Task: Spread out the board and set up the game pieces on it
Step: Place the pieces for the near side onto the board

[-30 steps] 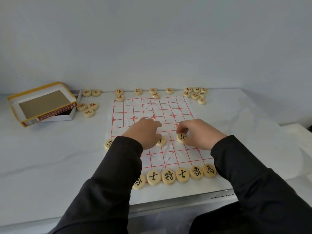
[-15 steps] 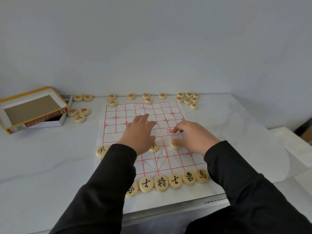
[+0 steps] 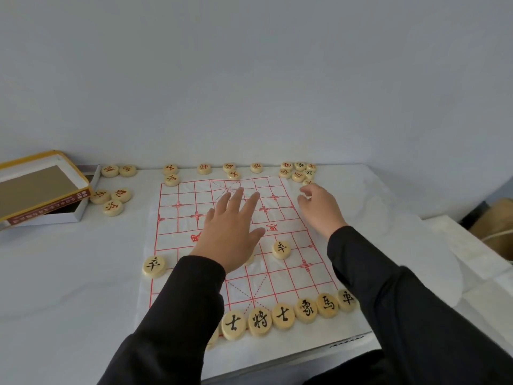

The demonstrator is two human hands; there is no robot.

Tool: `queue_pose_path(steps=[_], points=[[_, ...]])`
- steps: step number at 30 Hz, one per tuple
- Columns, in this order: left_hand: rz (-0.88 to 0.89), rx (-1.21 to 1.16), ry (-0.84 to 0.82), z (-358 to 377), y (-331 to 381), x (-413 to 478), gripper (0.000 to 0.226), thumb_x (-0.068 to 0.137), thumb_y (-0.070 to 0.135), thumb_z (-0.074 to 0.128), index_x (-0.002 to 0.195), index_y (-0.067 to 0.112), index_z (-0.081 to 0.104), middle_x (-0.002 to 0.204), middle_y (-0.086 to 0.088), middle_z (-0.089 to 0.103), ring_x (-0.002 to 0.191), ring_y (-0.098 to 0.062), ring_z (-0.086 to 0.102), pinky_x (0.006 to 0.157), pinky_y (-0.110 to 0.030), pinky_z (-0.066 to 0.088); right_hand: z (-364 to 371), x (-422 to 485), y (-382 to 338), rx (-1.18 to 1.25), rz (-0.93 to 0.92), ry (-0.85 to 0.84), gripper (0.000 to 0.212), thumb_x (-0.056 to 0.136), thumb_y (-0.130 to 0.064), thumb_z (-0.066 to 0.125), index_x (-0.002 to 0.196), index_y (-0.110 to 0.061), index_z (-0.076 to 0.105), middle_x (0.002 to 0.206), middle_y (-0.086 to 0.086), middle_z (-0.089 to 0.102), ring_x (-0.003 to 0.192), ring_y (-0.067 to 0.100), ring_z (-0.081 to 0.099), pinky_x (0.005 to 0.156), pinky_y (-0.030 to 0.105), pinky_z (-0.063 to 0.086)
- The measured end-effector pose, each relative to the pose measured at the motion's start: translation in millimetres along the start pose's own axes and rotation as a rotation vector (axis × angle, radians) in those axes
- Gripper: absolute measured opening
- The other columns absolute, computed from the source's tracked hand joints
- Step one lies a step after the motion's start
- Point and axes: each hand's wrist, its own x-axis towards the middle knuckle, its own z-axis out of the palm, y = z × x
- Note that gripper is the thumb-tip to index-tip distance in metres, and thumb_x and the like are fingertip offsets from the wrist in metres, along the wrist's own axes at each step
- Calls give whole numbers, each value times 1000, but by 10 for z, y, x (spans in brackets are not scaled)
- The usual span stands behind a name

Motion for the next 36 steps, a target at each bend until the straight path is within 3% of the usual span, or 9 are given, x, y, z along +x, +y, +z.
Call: queue_pose_path(steps=[8,16,20,25,30,36], points=[[-12,-2,-6,-21,-37,33,69,94,49,36,148,29,-2,157,0,-9,145,-25,-6,115,-46,8,-109,973,278,-208,149,-1,35,99,-18,33,128,-5,47,130,20,39,116,37,49,98,41,42],[-45,39,-72,30,-57,93,65,93,49,41,147,28,13,157,-2,-9,144,-27,-6,115,-48,9,-44,1374,180,-489,82,-191,28,92,-15,46,115,-7,61,114,12,63,102,28,59,77,29,43],[-43,28,-75,9,-58,95,63,93,47,43,147,28,16,157,-1,-8,144,-26,-6,115,-48,8,-44,1419,221,-422,113,-101,26,88,-16,56,110,-7,64,110,11,65,100,28,60,77,30,45],[-60,17,-98,48,-109,76,66,93,45,45,147,27,12,157,-2,-4,145,-26,-4,116,-49,11,-49,1468,173,-243,64,169,26,87,-16,57,112,-10,61,110,9,62,100,28,58,79,31,45],[-83,7,-77,2,-131,83,66,94,43,44,148,27,9,157,-1,-4,145,-26,-3,115,-48,11,85,1539,156,-300,54,64,24,91,-13,52,114,-7,59,111,13,62,99,30,58,76,30,43],[-105,-1,-80,20,-165,115,67,94,42,45,148,28,8,157,0,-3,145,-25,-3,115,-47,11,136,1668,145,-352,66,66,18,89,-18,56,101,-5,59,99,14,63,80,27,53,68,31,42]])
